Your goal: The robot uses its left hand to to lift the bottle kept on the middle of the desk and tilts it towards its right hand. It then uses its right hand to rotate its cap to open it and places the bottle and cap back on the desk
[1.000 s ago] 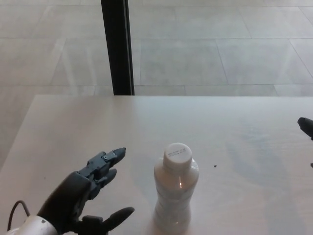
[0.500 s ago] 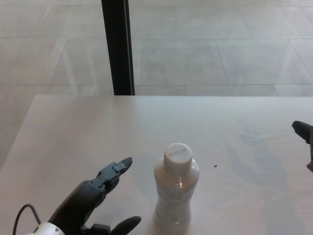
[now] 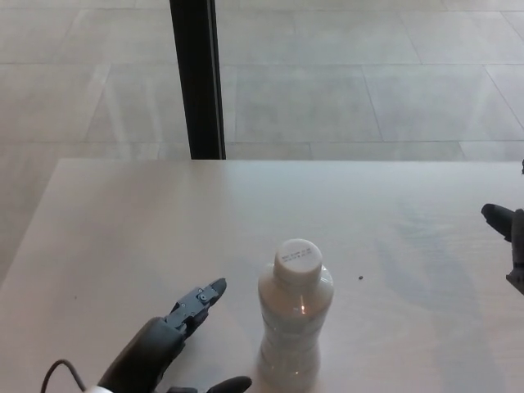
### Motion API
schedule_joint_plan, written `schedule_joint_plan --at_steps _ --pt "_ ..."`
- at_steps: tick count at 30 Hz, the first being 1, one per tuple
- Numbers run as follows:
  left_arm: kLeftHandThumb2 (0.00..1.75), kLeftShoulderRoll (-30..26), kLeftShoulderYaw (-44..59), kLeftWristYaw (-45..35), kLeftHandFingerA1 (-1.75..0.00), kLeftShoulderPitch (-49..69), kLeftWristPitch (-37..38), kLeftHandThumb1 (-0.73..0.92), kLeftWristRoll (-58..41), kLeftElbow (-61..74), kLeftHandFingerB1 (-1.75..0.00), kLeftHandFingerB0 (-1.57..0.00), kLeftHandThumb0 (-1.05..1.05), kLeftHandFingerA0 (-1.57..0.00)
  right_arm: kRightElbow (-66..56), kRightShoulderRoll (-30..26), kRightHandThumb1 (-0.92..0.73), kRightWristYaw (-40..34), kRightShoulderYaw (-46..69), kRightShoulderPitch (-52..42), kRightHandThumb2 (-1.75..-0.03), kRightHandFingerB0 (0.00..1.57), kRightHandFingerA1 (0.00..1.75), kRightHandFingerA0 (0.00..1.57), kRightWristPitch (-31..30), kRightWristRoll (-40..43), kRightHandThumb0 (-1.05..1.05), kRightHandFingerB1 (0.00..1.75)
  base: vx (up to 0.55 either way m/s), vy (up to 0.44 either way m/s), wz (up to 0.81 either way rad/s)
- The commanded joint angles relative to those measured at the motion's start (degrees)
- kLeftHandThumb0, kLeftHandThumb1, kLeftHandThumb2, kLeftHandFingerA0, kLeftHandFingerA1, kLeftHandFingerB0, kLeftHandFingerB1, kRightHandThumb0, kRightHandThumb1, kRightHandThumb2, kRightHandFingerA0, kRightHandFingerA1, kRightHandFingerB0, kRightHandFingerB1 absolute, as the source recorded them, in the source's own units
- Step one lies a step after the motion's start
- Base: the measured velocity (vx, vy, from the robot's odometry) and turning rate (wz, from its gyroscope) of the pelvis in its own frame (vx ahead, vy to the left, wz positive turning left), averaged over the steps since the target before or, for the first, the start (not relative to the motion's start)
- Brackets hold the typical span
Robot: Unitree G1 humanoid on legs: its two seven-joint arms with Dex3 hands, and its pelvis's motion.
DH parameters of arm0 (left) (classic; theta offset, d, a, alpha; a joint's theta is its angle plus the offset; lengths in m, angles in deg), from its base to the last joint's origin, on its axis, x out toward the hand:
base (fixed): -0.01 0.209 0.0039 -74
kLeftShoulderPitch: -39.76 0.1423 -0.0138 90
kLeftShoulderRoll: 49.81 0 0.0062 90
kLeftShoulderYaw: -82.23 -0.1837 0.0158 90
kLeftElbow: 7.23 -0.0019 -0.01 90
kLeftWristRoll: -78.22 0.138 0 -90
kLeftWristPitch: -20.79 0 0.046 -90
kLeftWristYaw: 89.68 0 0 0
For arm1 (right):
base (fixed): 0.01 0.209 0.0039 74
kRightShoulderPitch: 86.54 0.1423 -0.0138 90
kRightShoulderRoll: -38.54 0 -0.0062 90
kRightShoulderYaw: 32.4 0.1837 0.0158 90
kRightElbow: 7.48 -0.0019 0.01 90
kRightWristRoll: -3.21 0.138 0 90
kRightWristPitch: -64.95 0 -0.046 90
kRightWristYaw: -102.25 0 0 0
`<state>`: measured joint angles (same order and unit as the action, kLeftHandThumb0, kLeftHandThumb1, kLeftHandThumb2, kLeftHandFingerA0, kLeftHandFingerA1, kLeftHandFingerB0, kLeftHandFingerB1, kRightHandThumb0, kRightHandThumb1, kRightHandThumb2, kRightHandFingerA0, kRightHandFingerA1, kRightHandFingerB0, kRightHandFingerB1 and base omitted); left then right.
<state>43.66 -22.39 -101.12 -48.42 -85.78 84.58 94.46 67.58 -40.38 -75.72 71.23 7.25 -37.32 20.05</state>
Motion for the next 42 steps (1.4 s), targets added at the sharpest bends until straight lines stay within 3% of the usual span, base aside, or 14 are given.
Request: schedule_joint_plan --at_steps 1,3,7,20,21,23,24,25,27,28,32,33,37,42 --pt "0.97 2.9 0.4 3.1 -0.2 -0.8 -1.0 0.54 1.5 -1.0 -0.02 0.0 -1.01 0.0 -0.5 0.3 -0.63 -1.0 -0.4 -0.1 -0.98 0.19 0.65 0.35 -0.1 -0.9 -0.72 0.46 0.0 0.0 0.0" --pt "0.98 4.5 0.5 3.8 -0.19 -0.6 -0.8 0.55 1.4 -1.1 -0.02 0.0 -1.03 0.0 -0.8 0.5 -0.78 -1.4 -0.5 0.0 -0.64 0.26 0.62 0.36 -0.5 -1.0 -0.68 0.33 0.0 0.0 0.0" --pt "0.58 6.8 0.2 5.7 0.0 -0.1 -0.5 0.58 2.3 -1.8 0.0 0.0 -0.93 0.0 -0.7 0.7 -0.78 -1.8 -0.5 0.3 -0.64 0.26 0.63 0.37 -0.5 -1.1 -0.69 0.33 0.0 0.0 0.0" --pt "0.56 6.1 -0.6 5.0 0.0 1.7 0.5 0.52 3.8 -4.0 0.0 0.0 -0.94 0.0 -1.1 0.8 -0.64 -2.4 0.2 1.2 -0.98 0.18 0.65 0.34 -0.7 -0.6 -0.72 0.44 0.0 0.0 0.0" --pt "0.77 6.0 -1.2 4.8 0.0 1.6 0.8 0.4 4.1 -4.6 0.0 0.0 -0.95 0.0 -1.1 1.0 -0.78 -2.6 0.1 1.2 -0.64 0.26 0.62 0.37 -0.5 -0.8 -0.68 0.31 0.0 0.0 0.0" --pt "0.56 5.9 -1.9 4.7 0.0 1.3 0.9 0.5 4.5 -5.0 0.0 0.0 -0.93 0.0 -1.0 1.1 -0.78 -2.7 0.1 1.3 -0.64 0.26 0.62 0.37 -0.4 -0.9 -0.69 0.31 0.0 0.0 0.0" --pt "0.76 5.8 -2.6 4.7 0.0 1.0 0.7 0.4 5.2 -5.0 0.0 0.0 -0.94 0.0 -0.9 1.1 -0.63 -2.7 -0.1 1.4 -1.0 0.15 0.64 0.33 -0.3 -1.0 -0.7 0.44 0.0 0.0 0.0" --pt "0.77 5.7 -3.2 5.1 0.0 0.6 0.2 0.4 6.0 -4.7 0.0 0.0 -0.94 0.0 -0.8 1.1 -0.79 -2.7 -0.3 1.4 -0.64 0.25 0.62 0.36 -0.2 -1.3 -0.7 0.31 0.0 0.0 0.0" --pt "0.57 5.8 -3.8 5.7 0.0 0.1 -0.1 0.5 6.7 -4.9 0.0 0.0 -0.92 0.0 -0.7 1.0 -0.63 -2.6 -0.3 1.3 -0.99 0.16 0.65 0.33 -0.3 -1.2 -0.72 0.44 0.0 0.0 0.0" --pt "0.56 6.3 -3.7 5.9 0.0 -0.5 -0.4 0.51 6.6 -5.1 0.0 0.0 -0.91 0.0 -0.6 1.1 -0.78 -2.6 -0.2 1.3 -0.64 0.25 0.63 0.36 -0.2 -1.1 -0.71 0.31 0.0 0.0 0.0" --pt "0.94 8.1 -3.8 6.7 -0.21 -2.4 0.1 0.54 6.5 -4.9 -0.06 0.0 -0.92 0.0 -0.9 1.0 -0.79 -2.7 -0.3 1.1 -0.64 0.25 0.64 0.36 -0.5 -1.4 -0.69 0.32 0.0 0.0 0.0" --pt "0.94 8.4 -4.0 7.0 -0.19 -3.3 -0.1 0.56 7.0 -5.1 -0.05 0.0 -0.95 0.0 -1.1 1.0 -0.64 -2.8 -0.3 1.1 -0.99 0.17 0.66 0.34 -0.8 -1.3 -0.72 0.45 0.0 0.0 0.0" --pt "0.95 10.2 -4.4 7.6 -0.22 -6.2 -1.6 0.57 7.6 -5.5 -0.08 0.0 -0.97 0.0 -1.1 1.1 -0.79 -3.0 -0.4 1.3 -0.64 0.25 0.65 0.36 -0.8 -1.3 -0.7 0.32 0.0 0.0 0.0" --pt "0.95 13.2 -4.7 8.0 -0.21 -6.8 -2.6 0.55 7.1 -5.7 -0.08 0.0 -0.93 0.0 -1.3 1.1 -0.78 -3.1 -0.9 1.3 -0.64 0.25 0.64 0.36 -1.0 -1.3 -0.71 0.32 0.0 0.0 0.0"
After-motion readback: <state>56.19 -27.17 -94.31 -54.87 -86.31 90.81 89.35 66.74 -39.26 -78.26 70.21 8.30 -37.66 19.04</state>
